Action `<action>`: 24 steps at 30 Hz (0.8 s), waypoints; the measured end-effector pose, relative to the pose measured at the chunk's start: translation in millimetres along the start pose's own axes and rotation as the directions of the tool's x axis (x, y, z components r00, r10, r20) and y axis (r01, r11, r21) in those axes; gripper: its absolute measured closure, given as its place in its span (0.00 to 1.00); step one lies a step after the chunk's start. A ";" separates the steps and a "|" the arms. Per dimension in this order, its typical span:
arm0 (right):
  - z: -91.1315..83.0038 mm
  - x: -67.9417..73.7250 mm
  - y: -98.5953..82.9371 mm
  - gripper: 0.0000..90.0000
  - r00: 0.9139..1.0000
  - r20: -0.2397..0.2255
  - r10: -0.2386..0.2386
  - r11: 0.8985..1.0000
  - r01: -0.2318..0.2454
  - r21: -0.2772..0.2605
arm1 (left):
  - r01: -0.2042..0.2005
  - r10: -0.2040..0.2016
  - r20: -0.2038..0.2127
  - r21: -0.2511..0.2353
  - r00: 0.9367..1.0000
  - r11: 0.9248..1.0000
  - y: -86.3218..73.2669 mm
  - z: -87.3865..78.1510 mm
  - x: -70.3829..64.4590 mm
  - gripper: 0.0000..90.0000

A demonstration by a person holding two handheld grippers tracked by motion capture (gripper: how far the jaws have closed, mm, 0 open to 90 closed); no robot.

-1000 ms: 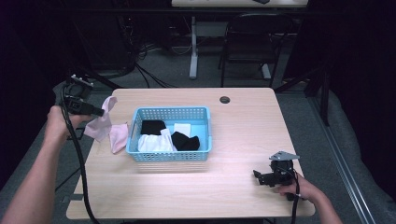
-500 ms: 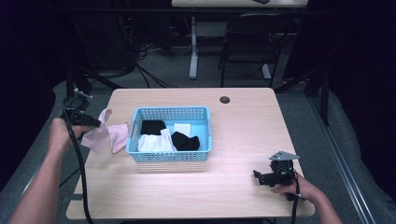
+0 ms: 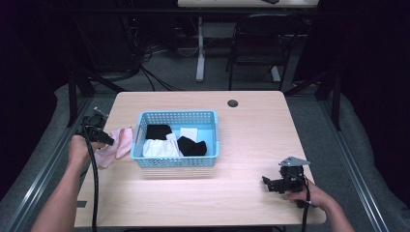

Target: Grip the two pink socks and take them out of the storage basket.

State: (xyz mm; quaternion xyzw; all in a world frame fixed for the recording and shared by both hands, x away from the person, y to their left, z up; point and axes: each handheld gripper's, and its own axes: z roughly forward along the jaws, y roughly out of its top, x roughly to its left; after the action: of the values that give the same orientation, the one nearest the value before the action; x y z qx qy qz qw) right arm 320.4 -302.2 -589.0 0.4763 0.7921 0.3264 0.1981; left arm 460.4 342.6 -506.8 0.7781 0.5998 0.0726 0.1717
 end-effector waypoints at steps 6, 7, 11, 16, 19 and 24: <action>0.0 0.0 0.0 0.00 1.000 0.000 0.000 1.000 0.000 0.000 | 0.001 -0.001 -0.008 -0.035 1.000 0.999 -4.6 -1.1 2.9 0.83; 0.0 0.0 0.0 0.00 1.000 -0.001 0.001 1.000 -0.001 0.000 | 0.005 -0.006 -0.014 -0.052 1.000 0.999 -5.8 -2.8 3.0 0.77; 0.0 0.0 0.0 0.00 1.000 -0.003 0.002 1.000 -0.002 -0.001 | 0.034 -0.040 -0.055 -0.108 0.998 0.994 -12.8 -15.5 2.6 0.45; 0.0 0.0 0.0 0.00 1.000 0.000 0.000 1.000 0.000 0.000 | 0.038 -0.049 -0.062 -0.160 0.997 0.986 -27.8 -32.7 0.8 0.19; 0.0 0.0 0.0 0.00 1.000 0.000 0.000 1.000 0.000 0.000 | 0.035 -0.052 -0.082 -0.195 0.995 0.980 -40.1 -40.2 -2.1 0.14; 0.0 0.0 0.0 0.00 1.000 0.000 0.000 1.000 0.000 0.000 | 0.030 -0.049 -0.079 -0.228 0.996 0.973 -65.2 -45.7 -8.8 0.04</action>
State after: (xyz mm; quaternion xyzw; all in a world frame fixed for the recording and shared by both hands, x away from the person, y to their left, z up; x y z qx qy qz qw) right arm 320.4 -302.2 -589.0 0.4764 0.7921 0.3263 0.1980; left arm 384.2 356.8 -486.5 0.7376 0.6096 0.1697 0.2356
